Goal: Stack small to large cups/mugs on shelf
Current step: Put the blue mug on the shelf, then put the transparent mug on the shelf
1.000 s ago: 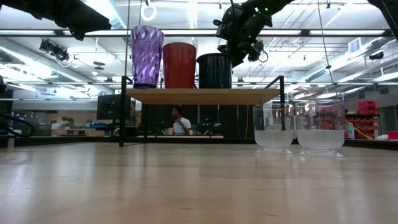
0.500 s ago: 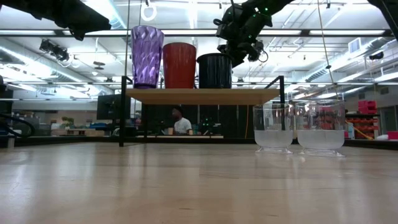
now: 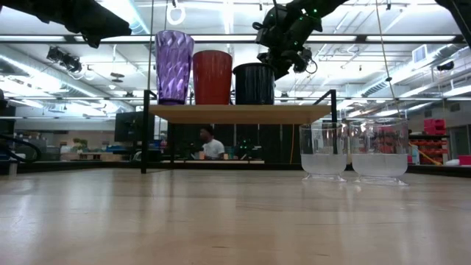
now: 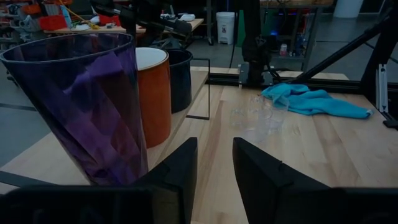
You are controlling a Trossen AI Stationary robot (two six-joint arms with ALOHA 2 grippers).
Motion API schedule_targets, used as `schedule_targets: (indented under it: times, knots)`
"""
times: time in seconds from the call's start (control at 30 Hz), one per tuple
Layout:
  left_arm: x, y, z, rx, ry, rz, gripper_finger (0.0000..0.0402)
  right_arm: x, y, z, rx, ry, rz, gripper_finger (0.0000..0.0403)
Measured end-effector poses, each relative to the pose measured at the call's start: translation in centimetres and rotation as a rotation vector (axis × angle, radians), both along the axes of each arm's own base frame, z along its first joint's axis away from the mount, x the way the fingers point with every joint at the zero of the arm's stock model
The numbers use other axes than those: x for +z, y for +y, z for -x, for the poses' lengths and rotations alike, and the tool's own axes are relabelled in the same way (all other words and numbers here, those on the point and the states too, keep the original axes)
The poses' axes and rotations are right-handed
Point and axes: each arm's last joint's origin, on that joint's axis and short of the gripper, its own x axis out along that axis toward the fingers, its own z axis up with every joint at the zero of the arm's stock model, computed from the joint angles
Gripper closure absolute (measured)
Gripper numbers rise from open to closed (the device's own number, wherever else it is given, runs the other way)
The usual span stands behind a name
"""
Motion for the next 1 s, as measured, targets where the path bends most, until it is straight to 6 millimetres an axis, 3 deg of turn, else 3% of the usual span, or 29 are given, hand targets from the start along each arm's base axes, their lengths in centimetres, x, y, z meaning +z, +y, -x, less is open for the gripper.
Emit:
schedule_targets:
  times: [0.53, 1.0]
  knots:
    - [0.00, 0.00, 0.00, 0.000, 0.000, 0.000, 0.0292, -0.06, 0.10, 0.13, -0.001, 0.013, -0.010, 0.0305]
    - [0.00, 0.00, 0.00, 0.000, 0.001, 0.000, 0.0292, -0.08, 0.07, 0.16, -0.022, 0.018, -0.014, 0.0290]
